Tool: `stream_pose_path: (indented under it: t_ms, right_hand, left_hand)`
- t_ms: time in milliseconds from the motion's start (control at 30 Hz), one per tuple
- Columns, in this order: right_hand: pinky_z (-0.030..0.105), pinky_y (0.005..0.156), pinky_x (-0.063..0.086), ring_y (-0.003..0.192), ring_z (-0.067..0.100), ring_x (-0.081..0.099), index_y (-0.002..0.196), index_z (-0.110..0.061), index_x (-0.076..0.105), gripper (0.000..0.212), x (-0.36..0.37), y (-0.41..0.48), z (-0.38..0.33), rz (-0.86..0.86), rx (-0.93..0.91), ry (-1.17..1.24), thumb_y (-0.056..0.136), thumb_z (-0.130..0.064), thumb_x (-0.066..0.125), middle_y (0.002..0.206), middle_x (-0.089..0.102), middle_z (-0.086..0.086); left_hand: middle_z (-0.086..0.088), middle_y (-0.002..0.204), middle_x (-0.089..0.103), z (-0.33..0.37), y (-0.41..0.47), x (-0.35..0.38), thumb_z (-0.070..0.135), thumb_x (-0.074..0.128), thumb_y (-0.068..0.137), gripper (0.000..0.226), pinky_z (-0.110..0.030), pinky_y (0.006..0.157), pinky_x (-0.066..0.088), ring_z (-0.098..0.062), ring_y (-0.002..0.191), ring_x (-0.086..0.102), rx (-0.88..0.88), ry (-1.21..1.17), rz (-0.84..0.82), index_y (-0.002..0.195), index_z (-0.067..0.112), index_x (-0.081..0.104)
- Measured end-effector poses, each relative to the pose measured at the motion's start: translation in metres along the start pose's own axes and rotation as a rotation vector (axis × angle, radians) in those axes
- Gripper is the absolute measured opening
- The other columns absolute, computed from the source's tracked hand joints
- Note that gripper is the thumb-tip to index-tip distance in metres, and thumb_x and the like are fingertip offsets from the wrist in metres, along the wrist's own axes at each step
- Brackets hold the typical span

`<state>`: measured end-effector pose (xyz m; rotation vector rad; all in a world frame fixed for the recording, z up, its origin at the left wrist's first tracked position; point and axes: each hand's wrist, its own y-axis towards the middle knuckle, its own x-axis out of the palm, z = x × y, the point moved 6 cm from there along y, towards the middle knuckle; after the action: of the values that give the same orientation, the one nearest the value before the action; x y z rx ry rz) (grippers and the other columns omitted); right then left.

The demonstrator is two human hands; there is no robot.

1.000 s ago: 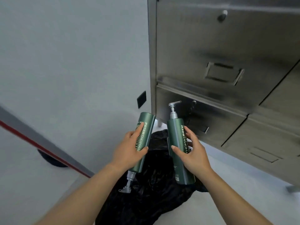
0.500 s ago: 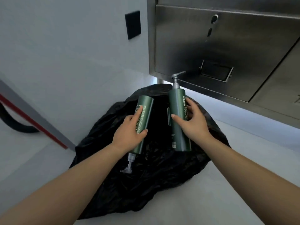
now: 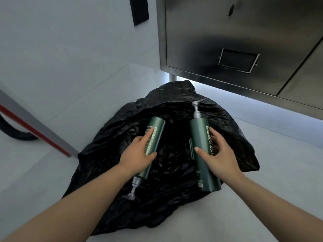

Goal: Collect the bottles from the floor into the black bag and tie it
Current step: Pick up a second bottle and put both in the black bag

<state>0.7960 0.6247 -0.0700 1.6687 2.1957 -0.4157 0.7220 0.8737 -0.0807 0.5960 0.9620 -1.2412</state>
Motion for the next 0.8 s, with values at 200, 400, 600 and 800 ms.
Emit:
stream_pose_path:
  t_ms: [200, 400, 600, 800]
  right_hand:
    - [0.02, 0.089, 0.035, 0.11, 0.002, 0.048, 0.136, -0.045, 0.033, 0.078, -0.004, 0.007, 0.007, 0.035, -0.007, -0.031, 0.07, -0.042, 0.075, 0.123, 0.047, -0.019]
    - [0.021, 0.086, 0.035, 0.108, 0.001, 0.046, 0.134, -0.049, 0.032, 0.077, -0.003, 0.011, 0.011, 0.047, 0.005, -0.037, 0.069, -0.047, 0.073, 0.121, 0.045, -0.022]
    - [0.019, 0.088, 0.035, 0.108, 0.0, 0.047, 0.134, -0.05, 0.032, 0.078, 0.007, 0.012, 0.012, 0.01, -0.007, -0.041, 0.069, -0.043, 0.075, 0.12, 0.046, -0.023]
    - [0.017, 0.083, 0.035, 0.106, 0.001, 0.047, 0.132, -0.054, 0.03, 0.078, 0.016, 0.007, 0.013, -0.029, -0.018, -0.064, 0.069, -0.046, 0.075, 0.116, 0.045, -0.025]
  left_hand:
    - [-0.004, 0.146, 0.032, 0.027, 0.015, 0.011, 0.043, 0.057, 0.085, 0.084, -0.038, 0.083, 0.052, -0.024, 0.116, 0.051, 0.164, 0.118, -0.041, 0.139, 0.057, -0.006]
    - [-0.004, 0.155, 0.02, 0.022, 0.041, 0.009, 0.031, 0.052, 0.092, 0.074, -0.041, 0.098, 0.045, -0.028, 0.134, 0.032, 0.288, 0.486, -0.052, 0.145, 0.047, 0.002]
    - [-0.003, 0.152, 0.028, -0.015, 0.015, 0.027, 0.049, 0.048, 0.09, 0.069, -0.043, 0.108, 0.035, -0.026, 0.135, 0.034, 0.154, 0.377, -0.048, 0.147, 0.039, 0.01]
    - [0.002, 0.154, 0.026, -0.059, -0.025, 0.035, 0.051, 0.05, 0.089, 0.067, -0.041, 0.113, 0.029, -0.018, 0.14, 0.026, 0.077, 0.223, -0.016, 0.146, 0.038, 0.019]
